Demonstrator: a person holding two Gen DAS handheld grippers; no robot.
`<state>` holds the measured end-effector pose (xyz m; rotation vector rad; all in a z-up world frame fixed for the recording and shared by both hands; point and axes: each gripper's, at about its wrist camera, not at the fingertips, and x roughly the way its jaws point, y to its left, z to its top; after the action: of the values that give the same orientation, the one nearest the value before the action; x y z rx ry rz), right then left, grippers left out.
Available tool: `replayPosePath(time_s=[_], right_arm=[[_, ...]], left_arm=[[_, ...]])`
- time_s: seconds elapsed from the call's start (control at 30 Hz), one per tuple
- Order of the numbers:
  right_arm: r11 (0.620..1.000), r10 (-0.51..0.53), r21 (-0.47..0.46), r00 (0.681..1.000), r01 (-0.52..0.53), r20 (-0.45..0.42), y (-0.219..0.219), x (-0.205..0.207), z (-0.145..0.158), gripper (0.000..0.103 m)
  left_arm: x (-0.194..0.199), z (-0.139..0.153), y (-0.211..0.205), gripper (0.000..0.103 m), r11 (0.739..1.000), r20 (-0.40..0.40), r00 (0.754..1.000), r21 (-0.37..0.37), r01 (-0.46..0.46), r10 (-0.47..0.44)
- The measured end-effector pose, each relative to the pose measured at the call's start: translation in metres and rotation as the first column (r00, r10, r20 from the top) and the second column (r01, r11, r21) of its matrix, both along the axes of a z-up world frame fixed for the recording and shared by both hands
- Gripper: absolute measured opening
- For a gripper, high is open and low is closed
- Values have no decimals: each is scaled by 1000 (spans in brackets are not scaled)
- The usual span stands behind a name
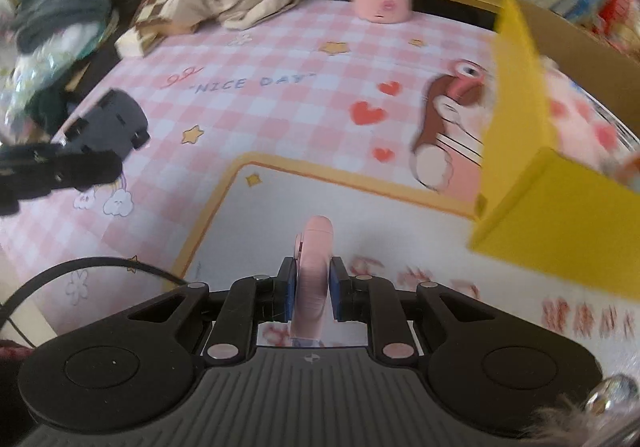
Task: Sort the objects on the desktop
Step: 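Carry the toy car and pink tube with both tools over the yellow box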
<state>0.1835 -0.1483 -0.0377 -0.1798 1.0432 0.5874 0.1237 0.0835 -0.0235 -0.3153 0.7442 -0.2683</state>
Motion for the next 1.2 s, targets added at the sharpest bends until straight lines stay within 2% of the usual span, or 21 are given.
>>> replayPosePath(time_s=[0.23, 0.63, 0.93, 1.2], right_arm=[[985, -171, 30, 985, 172, -26, -45, -27, 5, 16], [933, -359, 13, 933, 359, 4, -101, -62, 10, 16], [908, -419, 9, 908, 419, 0, -136, -73, 12, 16], [911, -412, 6, 911, 412, -9, -162, -71, 13, 16]], left_arm=[[6, 1, -35, 48, 988, 1, 988, 22, 151, -151], [17, 0, -94, 48, 937, -3, 937, 23, 350, -350], [20, 0, -131, 48, 911, -8, 911, 21, 412, -412], [21, 1, -160, 48, 910, -18, 911, 29, 413, -413]])
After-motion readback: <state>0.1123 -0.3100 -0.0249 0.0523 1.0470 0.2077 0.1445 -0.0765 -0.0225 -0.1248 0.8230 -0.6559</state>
